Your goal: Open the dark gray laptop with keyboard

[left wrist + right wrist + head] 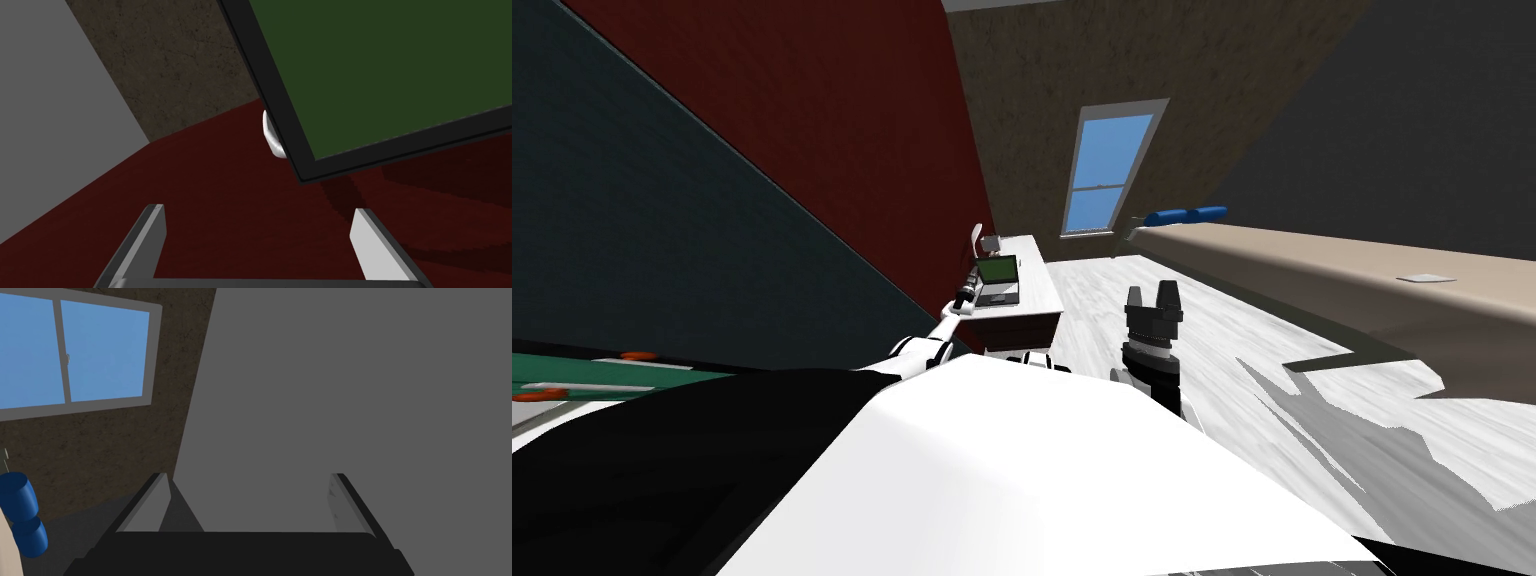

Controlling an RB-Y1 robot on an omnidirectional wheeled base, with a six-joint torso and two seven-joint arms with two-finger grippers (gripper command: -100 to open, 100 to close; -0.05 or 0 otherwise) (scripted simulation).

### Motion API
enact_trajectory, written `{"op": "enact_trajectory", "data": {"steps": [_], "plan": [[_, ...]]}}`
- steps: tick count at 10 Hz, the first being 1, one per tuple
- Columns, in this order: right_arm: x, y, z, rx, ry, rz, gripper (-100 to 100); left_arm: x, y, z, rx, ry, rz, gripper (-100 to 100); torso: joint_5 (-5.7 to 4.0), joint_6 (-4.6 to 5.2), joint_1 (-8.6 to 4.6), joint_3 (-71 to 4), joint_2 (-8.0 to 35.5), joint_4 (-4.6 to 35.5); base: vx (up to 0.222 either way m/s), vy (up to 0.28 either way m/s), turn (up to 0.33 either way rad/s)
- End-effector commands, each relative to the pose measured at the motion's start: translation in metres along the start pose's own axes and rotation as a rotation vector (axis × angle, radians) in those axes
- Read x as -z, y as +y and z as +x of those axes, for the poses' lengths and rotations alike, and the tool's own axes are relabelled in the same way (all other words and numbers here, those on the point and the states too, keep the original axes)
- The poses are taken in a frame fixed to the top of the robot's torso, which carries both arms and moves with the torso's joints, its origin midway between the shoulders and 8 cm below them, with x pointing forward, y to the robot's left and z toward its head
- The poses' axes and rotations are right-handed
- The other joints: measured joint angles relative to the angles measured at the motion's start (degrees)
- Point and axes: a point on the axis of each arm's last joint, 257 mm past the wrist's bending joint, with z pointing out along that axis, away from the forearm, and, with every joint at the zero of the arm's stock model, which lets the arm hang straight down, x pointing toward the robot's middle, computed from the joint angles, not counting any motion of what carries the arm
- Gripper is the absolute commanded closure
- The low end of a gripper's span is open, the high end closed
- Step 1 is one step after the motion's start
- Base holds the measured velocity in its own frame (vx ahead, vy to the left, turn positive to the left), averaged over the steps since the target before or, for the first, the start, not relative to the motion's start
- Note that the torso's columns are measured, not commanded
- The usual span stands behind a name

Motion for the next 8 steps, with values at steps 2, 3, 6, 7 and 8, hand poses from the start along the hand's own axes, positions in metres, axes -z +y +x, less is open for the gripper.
{"op": "enact_trajectory", "data": {"steps": [2, 3, 6, 7, 8], "plan": [[0.0, 0.0, 0.0, 0.0, 0.0, 0.0, 0, -0.013, 0.003, -0.014, 0.001, 0.003, -0.044, -100, -0.01, 0.01, -0.01, 0.02, 0.04, 0.01, -0.066, -0.018, -0.029], [0.0, 0.0, 0.0, 0.0, 0.0, 0.0, 0, -0.018, 0.005, -0.02, 0.003, 0.0, -0.064, -100, 0.0, 0.0, -0.01, 0.01, 0.02, 0.01, -0.061, -0.014, -0.024], [0.0, 0.0, 0.0, 0.0, 0.0, 0.0, 0, -0.027, 0.011, -0.031, 0.003, -0.007, -0.11, -100, 0.0, 0.01, 0.0, -0.05, -0.07, -0.02, -0.033, -0.003, -0.02], [0.0, 0.0, 0.0, 0.0, 0.0, 0.0, 0, -0.03, 0.013, -0.034, 0.001, -0.009, -0.123, -100, 0.01, 0.0, 0.02, -0.05, -0.08, -0.02, -0.003, 0.016, -0.016], [0.0, 0.0, 0.0, 0.0, 0.0, 0.0, 0, -0.032, 0.014, -0.037, -0.002, -0.011, -0.136, -100, 0.01, 0.0, 0.03, -0.05, -0.08, -0.02, 0.012, 0.025, -0.018]]}}
